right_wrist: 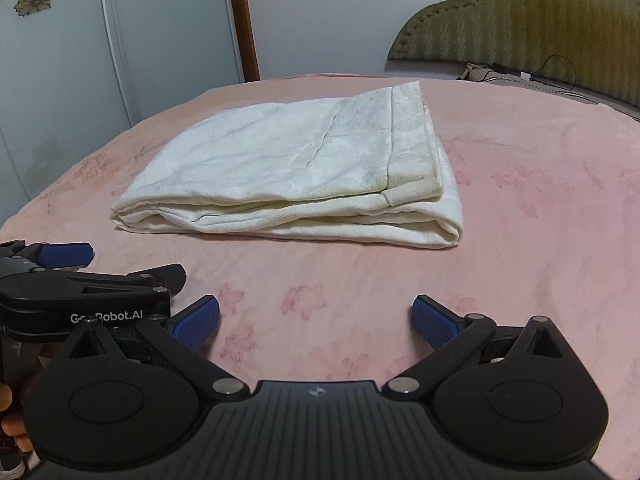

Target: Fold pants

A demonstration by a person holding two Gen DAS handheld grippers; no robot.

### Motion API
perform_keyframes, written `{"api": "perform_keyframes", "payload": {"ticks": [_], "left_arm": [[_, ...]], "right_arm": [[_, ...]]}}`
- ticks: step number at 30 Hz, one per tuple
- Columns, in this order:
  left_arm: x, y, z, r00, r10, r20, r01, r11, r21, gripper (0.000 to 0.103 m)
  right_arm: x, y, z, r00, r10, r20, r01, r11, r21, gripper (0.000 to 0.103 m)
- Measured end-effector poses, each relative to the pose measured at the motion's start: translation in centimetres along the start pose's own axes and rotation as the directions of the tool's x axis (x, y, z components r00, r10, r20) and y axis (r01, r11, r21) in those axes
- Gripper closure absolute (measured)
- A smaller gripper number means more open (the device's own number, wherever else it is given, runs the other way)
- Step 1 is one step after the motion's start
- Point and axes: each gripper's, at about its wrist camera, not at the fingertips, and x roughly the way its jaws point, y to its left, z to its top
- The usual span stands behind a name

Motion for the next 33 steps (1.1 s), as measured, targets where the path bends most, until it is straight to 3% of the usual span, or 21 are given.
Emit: {"api": "perform_keyframes", "payload": {"ticks": [33], "left_arm": [[0.59,0.8,-0.28,1.0,-0.016,-0.021,0.015,0.999,-0.05,0.0]], "right_arm": [[0.92,0.41,-0.21,1.0,-0.016,-0.014,0.016,0.999,-0.035,0.0]]}}
